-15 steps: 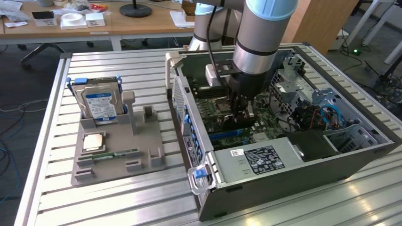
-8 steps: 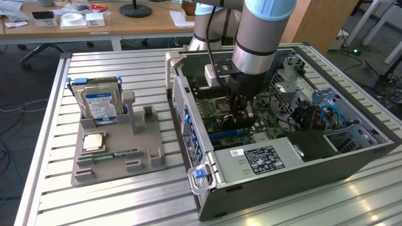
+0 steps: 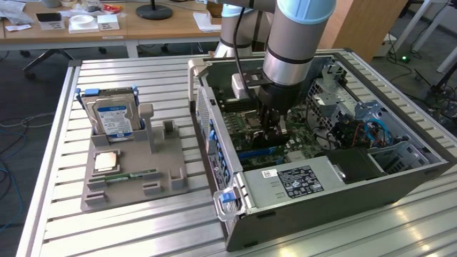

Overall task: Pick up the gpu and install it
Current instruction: 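Insert the gpu into the slot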

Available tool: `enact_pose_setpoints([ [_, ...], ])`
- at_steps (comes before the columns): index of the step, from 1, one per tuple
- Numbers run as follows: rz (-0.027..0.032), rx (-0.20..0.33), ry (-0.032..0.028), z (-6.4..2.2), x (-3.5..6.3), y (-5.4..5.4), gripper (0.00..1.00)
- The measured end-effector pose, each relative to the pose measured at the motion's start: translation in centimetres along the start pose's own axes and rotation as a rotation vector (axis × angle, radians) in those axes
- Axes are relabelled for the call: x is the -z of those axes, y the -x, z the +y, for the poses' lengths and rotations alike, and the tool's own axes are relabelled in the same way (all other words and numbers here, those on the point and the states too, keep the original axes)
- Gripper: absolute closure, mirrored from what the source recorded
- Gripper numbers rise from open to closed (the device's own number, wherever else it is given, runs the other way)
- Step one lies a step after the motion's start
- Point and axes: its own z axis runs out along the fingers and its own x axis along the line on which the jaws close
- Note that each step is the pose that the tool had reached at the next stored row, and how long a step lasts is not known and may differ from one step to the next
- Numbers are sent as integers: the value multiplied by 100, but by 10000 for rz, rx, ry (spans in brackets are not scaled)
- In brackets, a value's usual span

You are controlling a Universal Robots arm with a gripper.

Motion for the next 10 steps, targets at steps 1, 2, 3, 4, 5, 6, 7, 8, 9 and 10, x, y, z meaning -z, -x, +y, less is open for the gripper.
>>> enact_pose_setpoints([
  [1, 0, 1, 0, 1, -4, 0, 73],
  [2, 2, 1, 1, 2, -7, 0, 73],
  [3, 4, 1, 1, 2, -8, 0, 73],
  [4, 3, -1, 1, 2, -8, 0, 73],
  [5, 3, 0, 1, 2, -9, 0, 73],
  [6, 0, -1, 0, 2, -12, 0, 73],
  [7, -3, -1, -1, 3, -18, 0, 73],
  [8, -2, 0, 0, 4, -21, 0, 73],
  [9, 3, 0, 1, 4, -22, -1, 73],
  [10, 3, 0, 1, 4, -22, -1, 73],
])
